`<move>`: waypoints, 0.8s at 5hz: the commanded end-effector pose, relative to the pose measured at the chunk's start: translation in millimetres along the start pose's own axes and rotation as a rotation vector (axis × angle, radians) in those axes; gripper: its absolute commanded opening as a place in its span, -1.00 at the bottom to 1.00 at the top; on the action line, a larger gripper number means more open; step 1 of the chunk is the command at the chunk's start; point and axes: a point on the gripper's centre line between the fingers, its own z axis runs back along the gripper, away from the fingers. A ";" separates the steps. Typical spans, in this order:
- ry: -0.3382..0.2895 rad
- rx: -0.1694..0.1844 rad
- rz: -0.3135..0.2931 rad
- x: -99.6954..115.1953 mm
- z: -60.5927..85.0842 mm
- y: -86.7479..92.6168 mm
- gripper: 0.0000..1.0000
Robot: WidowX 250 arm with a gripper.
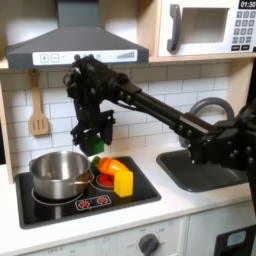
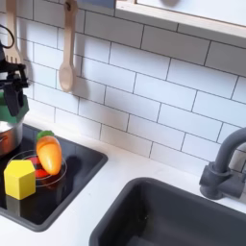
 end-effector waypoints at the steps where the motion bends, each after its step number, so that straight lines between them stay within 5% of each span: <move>1: -0.013 0.018 0.026 11.6 -3.3 12.2 -1.00; 4: -0.010 0.076 0.069 19.1 -11.5 35.9 -1.00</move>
